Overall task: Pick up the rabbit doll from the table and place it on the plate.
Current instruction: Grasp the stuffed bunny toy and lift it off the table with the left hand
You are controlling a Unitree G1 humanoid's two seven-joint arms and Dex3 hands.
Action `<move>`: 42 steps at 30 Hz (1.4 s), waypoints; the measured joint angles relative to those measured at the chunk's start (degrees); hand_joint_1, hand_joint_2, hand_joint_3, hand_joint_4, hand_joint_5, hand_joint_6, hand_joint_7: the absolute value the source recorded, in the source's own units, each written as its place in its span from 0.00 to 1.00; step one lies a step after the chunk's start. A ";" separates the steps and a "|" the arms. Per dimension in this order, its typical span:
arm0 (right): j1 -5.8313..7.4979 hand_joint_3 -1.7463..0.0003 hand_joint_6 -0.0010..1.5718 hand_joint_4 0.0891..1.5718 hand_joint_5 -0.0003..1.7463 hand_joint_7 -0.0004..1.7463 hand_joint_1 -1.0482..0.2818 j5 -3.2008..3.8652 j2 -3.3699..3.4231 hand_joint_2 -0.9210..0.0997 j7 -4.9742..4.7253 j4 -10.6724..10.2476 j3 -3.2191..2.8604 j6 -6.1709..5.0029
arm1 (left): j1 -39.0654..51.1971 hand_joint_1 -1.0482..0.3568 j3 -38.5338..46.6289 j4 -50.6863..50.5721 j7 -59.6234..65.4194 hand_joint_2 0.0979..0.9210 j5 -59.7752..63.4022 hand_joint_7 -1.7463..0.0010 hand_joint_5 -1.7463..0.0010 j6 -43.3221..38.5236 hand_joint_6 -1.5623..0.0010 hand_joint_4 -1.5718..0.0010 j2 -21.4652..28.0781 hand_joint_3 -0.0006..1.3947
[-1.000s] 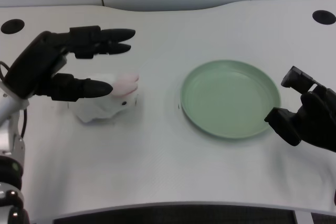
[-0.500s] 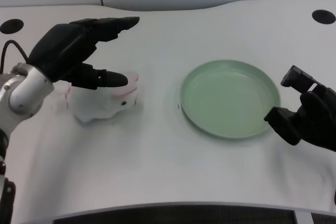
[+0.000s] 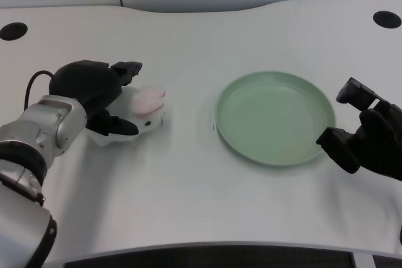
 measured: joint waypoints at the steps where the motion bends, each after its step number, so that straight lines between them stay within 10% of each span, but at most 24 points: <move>1: 0.00 0.99 0.50 0.64 1.00 1.00 0.29 0.00 0.00 0.00 0.01 0.00 0.00 0.14 | 0.00 0.00 -0.43 0.02 -0.07 1.00 -0.02 0.99 0.99 0.45 0.91 0.86 -0.10 0.26; 15: 0.18 0.98 0.52 0.65 1.00 1.00 0.30 0.12 0.08 0.01 1.42 -0.13 -0.15 0.05 | 0.10 0.04 -9.01 0.70 1.85 1.00 4.89 0.98 0.96 6.17 0.87 0.78 -3.43 0.25; 20: 0.46 0.98 0.51 0.65 1.00 1.00 0.29 0.13 0.35 0.00 1.38 -0.44 -0.16 -0.36 | -0.01 0.24 -10.60 0.96 3.48 1.00 5.94 0.93 0.72 8.29 0.55 0.50 -5.13 0.13; 22: 0.46 0.98 0.51 0.65 1.00 1.00 0.29 0.14 0.48 0.00 1.44 -0.55 -0.16 -0.77 | -0.11 0.26 -11.12 0.97 5.03 1.00 6.33 0.95 0.57 8.74 0.46 0.51 -5.47 0.11; 28: 0.46 0.98 0.52 0.65 1.00 1.00 0.29 0.22 0.48 0.00 1.48 -0.59 -0.16 -0.91 | -0.13 0.27 -12.08 1.02 5.97 1.00 6.39 0.96 0.51 8.92 0.43 0.52 -5.72 0.11; 30: 0.48 0.96 0.52 0.65 1.00 1.00 0.29 0.38 0.52 0.00 2.51 -0.63 -0.19 -0.92 | -0.46 0.29 -15.49 1.16 7.01 1.00 9.46 0.35 0.11 9.93 0.50 0.48 -5.77 0.21; 32: 0.48 0.96 0.51 0.64 1.00 1.00 0.30 0.73 0.60 0.00 3.85 -0.68 -0.21 -0.92 | -0.89 0.30 -19.04 1.31 8.08 1.00 12.72 0.15 0.02 10.85 0.54 0.47 -5.98 0.27; 42: 0.49 0.96 0.52 0.64 1.00 1.00 0.29 1.45 0.72 0.00 5.11 -0.68 -0.28 -1.33 | -5.87 0.34 -19.09 1.81 8.50 1.00 12.42 0.12 0.00 8.97 0.61 0.53 -5.45 0.32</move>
